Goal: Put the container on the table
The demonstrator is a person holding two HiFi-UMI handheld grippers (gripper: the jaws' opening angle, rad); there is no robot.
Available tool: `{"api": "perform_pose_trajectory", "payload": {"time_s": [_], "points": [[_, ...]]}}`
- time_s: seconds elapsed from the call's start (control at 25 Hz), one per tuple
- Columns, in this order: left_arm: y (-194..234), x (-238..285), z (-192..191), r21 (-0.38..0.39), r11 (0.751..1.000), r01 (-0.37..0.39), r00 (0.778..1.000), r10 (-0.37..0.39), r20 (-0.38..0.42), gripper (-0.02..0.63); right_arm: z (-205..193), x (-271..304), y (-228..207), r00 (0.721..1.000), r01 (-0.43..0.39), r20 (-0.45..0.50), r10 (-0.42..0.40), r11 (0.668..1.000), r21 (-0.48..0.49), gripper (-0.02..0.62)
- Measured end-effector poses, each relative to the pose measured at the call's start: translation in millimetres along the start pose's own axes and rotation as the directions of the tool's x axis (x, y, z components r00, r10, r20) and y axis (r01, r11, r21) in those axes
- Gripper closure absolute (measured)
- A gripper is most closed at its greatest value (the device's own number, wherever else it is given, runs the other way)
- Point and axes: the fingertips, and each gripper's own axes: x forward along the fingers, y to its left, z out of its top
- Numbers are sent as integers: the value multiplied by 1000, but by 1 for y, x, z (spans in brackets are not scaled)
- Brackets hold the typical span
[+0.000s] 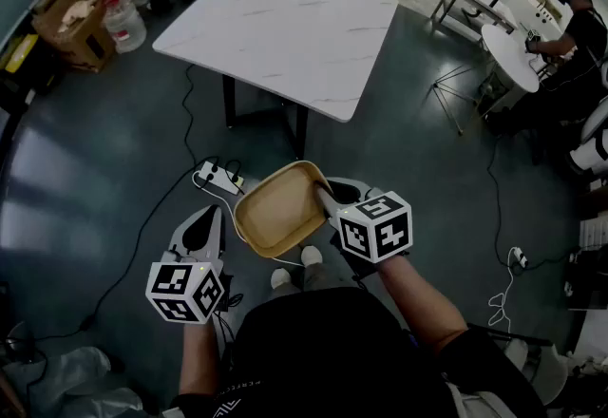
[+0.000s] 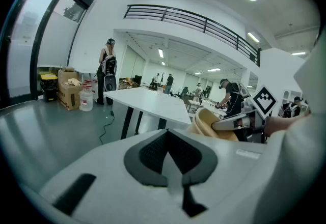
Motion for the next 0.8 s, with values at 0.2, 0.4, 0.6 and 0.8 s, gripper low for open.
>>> {"api": "perform_pose_trajectory", "payload": {"time_s": [0.2, 0.4, 0.6, 0.8], "points": [[12, -10, -2, -25, 1000, -6, 1000, 7, 5, 611, 0, 7, 11, 1000, -2, -5, 2, 1000, -1, 583], [18, -21, -4, -38, 999, -12, 1000, 13, 17, 611, -2, 12, 21, 1000, -8, -17, 8, 1000, -8, 583], [22, -32, -6, -47, 999, -9, 999, 10, 30, 611, -11, 19, 32, 999, -9, -40, 9, 1000, -7, 583], [33, -39, -15, -43, 999, -13, 1000, 14, 12, 611, -16, 28, 39, 999, -12, -41, 12, 1000, 10, 583]]}}
